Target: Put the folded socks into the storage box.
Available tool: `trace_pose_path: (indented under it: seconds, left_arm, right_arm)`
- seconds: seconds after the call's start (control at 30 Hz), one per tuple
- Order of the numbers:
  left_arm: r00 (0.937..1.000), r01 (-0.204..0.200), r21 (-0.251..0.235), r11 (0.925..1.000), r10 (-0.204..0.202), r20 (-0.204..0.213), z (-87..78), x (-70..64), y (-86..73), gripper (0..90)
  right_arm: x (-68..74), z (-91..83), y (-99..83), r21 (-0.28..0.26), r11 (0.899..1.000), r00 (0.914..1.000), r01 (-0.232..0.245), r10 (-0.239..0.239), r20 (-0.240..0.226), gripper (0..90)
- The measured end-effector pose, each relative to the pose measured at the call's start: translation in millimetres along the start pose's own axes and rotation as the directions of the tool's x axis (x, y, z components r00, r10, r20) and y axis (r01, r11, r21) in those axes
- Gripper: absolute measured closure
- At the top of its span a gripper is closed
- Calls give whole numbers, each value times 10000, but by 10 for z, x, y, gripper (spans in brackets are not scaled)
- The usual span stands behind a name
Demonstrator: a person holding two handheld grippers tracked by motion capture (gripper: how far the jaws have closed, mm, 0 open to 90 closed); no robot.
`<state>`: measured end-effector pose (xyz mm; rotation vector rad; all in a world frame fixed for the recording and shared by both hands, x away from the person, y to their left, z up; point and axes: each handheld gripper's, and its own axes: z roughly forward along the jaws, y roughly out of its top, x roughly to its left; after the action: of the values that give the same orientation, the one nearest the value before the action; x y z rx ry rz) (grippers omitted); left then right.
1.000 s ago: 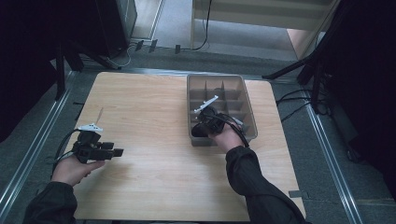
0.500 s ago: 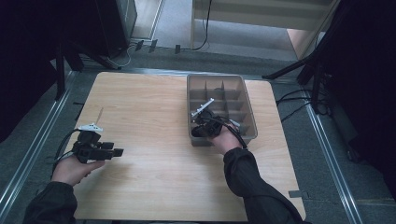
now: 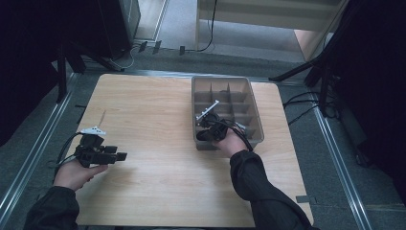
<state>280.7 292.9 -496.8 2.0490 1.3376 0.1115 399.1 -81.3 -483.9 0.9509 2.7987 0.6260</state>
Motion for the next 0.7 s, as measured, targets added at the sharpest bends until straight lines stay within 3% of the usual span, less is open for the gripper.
trace_pose_path:
  seconds: [0.2, 0.33, 0.7]
  left_arm:
    - [10000, 20, -79, 10000, -20, -22, -6, -6, -1, 405]
    - [10000, 28, -41, 10000, -28, -9, -2, -2, 2, 399]
    - [10000, 19, -132, 9999, -20, -69, 6, -30, 13, 390]
  right_arm:
    - [3, -36, -27, -558, 9984, 10000, 37, -34, 60, 890]
    - [-10, -149, -59, -1161, 9932, 9999, -69, 80, 90, 875]
    - [15, -381, -191, -2064, 9780, 9995, -297, 303, -2, 877]
